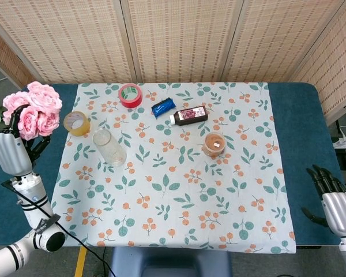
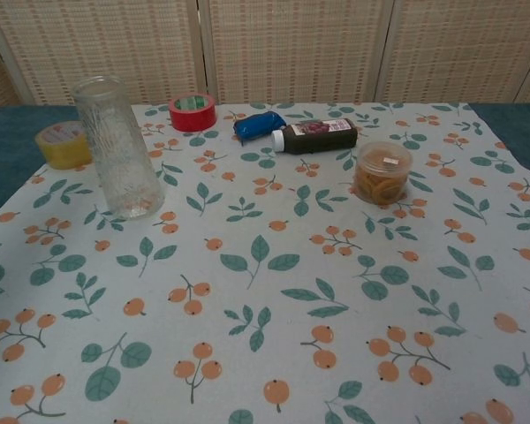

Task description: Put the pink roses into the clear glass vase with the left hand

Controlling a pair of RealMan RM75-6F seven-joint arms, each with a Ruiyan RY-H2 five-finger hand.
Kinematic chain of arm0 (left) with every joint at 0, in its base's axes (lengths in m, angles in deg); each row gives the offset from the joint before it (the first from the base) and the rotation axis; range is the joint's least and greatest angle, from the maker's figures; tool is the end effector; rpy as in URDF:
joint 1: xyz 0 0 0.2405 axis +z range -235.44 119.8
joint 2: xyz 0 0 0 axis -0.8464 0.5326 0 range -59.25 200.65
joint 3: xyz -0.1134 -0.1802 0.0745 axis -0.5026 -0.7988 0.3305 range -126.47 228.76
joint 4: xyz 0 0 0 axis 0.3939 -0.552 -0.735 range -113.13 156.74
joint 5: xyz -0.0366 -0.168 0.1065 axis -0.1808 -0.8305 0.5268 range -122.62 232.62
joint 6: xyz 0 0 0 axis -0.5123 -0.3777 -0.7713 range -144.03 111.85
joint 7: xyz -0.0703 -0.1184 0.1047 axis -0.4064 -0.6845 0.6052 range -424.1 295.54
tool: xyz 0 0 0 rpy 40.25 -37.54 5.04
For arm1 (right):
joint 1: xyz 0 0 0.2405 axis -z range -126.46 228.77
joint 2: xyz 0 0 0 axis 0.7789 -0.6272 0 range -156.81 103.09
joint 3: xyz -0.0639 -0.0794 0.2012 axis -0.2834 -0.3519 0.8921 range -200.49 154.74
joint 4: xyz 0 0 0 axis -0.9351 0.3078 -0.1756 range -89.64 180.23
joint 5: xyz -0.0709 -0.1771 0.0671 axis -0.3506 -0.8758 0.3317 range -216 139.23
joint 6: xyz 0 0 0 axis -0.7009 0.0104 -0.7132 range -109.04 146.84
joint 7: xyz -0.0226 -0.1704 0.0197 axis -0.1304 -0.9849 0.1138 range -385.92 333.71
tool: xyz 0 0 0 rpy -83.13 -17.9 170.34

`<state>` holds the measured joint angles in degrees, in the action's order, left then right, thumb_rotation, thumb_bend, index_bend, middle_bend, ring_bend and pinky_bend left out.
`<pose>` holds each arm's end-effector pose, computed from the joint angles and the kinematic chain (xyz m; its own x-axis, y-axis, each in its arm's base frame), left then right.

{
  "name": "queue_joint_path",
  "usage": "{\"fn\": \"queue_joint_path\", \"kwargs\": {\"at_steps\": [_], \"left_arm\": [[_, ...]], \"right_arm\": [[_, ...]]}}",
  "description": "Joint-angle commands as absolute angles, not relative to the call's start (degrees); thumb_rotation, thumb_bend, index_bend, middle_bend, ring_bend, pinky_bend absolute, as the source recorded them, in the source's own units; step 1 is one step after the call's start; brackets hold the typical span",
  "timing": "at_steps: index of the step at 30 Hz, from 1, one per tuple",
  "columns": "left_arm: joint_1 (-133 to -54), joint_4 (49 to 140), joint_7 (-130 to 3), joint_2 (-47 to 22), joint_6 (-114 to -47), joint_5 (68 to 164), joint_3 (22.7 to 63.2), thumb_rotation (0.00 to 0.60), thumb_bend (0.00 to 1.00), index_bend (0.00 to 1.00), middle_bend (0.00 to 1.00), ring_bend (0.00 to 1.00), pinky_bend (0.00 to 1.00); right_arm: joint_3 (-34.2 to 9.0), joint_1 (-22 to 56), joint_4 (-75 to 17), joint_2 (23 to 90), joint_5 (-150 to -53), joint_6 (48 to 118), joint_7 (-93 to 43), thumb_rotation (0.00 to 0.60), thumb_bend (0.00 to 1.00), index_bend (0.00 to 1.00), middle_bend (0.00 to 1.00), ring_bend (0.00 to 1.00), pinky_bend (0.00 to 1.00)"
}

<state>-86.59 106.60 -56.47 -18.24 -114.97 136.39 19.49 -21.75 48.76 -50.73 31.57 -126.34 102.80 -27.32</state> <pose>-0.1221 0.3344 0.1872 -0.0690 -0.6642 0.7444 0.9653 -0.2328 -0.1183 -0.2835 -0.1883 0.1651 0.4487 -0.0689 0.8910 -0.8933 -0.0057 0.4494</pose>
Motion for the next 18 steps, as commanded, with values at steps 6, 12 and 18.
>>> {"fn": "queue_joint_path", "kwargs": {"at_steps": [6, 12, 18], "left_arm": [[-93.91, 97.40, -69.63, -30.42, -116.64, 132.69, 16.27, 0.600, 0.56, 0.71, 1.00, 1.00, 1.00], [-97.07, 92.24, -71.42, -34.33, -116.69, 132.63, 16.39, 0.600, 0.56, 0.71, 1.00, 1.00, 1.00], [-100.66, 88.53, -71.02, -35.81, -117.35, 133.44, 15.05, 0.600, 0.56, 0.71, 1.00, 1.00, 1.00]], "right_arm": [[-23.17, 49.25, -49.46, 31.86, -130.52, 104.83, -25.91, 0.600, 0.12, 0.03, 0.00, 0.00, 0.18], [-24.03, 50.11, -47.80, 32.00, -133.30, 107.37, -24.04, 0.600, 0.12, 0.03, 0.00, 0.00, 0.18], [-24.41, 49.58, -48.02, 31.68, -133.06, 105.74, -24.19, 0.600, 0.12, 0.03, 0.00, 0.00, 0.18]]}}
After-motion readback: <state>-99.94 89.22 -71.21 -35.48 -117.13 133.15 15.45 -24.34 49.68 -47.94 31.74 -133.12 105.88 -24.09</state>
